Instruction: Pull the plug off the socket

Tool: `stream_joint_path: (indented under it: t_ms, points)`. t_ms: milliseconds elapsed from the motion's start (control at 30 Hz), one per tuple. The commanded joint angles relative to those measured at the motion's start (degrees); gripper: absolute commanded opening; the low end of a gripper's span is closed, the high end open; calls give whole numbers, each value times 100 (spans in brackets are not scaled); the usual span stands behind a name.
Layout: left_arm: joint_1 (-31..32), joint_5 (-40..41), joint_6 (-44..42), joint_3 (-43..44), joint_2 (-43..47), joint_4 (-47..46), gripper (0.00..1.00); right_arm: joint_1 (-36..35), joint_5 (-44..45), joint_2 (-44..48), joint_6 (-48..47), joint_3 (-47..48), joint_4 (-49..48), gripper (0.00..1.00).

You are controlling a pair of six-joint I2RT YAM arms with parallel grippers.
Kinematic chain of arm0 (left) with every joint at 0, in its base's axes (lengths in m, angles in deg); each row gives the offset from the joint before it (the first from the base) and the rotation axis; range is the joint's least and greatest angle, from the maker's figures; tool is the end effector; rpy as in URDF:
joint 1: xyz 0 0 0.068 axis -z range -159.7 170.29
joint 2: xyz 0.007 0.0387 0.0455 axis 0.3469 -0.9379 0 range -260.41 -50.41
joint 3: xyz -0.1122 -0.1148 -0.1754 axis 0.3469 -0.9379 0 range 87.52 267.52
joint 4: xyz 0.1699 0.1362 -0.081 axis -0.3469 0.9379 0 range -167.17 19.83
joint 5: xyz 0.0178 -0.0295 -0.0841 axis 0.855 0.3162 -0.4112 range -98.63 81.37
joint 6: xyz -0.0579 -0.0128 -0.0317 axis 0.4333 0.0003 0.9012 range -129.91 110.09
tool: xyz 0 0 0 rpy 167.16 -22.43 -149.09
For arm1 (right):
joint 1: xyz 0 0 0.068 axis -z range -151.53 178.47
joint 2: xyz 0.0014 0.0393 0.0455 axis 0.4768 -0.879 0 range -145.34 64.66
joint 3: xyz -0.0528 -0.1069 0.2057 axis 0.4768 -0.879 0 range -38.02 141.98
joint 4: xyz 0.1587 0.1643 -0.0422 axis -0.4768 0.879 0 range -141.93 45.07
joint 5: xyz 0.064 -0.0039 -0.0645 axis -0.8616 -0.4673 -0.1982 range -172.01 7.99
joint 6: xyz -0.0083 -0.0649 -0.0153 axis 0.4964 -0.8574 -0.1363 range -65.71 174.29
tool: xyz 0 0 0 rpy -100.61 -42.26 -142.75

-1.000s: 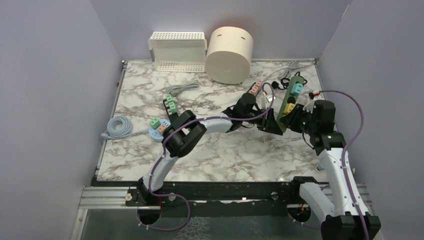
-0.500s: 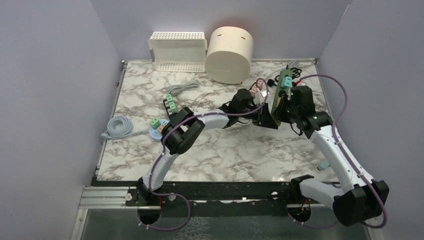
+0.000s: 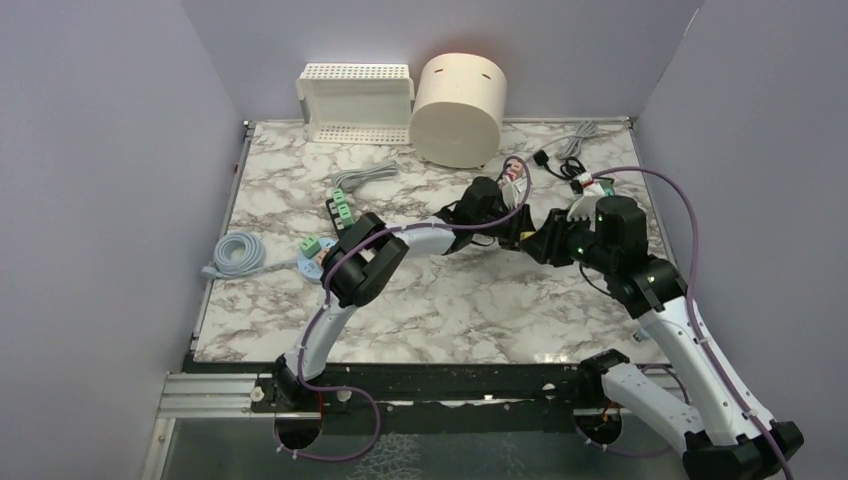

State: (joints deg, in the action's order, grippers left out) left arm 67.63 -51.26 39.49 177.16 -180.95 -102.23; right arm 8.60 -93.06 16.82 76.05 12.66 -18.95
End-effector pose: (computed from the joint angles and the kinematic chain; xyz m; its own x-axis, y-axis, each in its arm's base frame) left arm 0.2973 -0.3760 0.1610 -0.8665 0.1158 -0.4856 0.4989 0.1650 -0.8508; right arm 0.1726 0.0732 0.2891 -0.6200 0.1627 -0.7675 -0.2797 0.8682 0.4100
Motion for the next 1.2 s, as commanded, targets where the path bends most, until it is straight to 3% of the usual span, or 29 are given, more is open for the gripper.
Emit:
stream_joint_path:
  t_ms: [0, 133, 300, 367, 467, 633, 833, 1167]
  points:
    - [-218, -509, -439, 161, 111, -482, 0, -12, -1916, -408, -915, 292, 79, 1]
    - [-569, -895, -648, 38, 123, -482, 0, -62, -3424, -943, -1289, 303, 64, 1]
    - [-847, -1414, -1397, 137, 209, -29, 0, -771, -3167, -938, -1469, -299, -890, 1]
    - [-866, -1385, -2449, 318, 312, 776, 0, -973, -3014, -1124, -1541, -409, -1113, 1]
    - [-802, -945, -4429, 1050, 241, 2962, 0, -1318, -2645, -1471, -1437, -549, -1471, 1]
    - [-822, -1138, -6114, 2472, -421, 5328, 0, -1798, -2174, -1992, -1091, -866, -2323, 1]
    - [-839, -985, -6320, 3096, -672, 5810, 0, -1940, -1275, -2437, -483, -1162, -3031, 1]
    - [-969, -974, -6259, 3150, -777, 5806, 0, -1965, -1540, -3489, -230, -1302, -3812, 6]
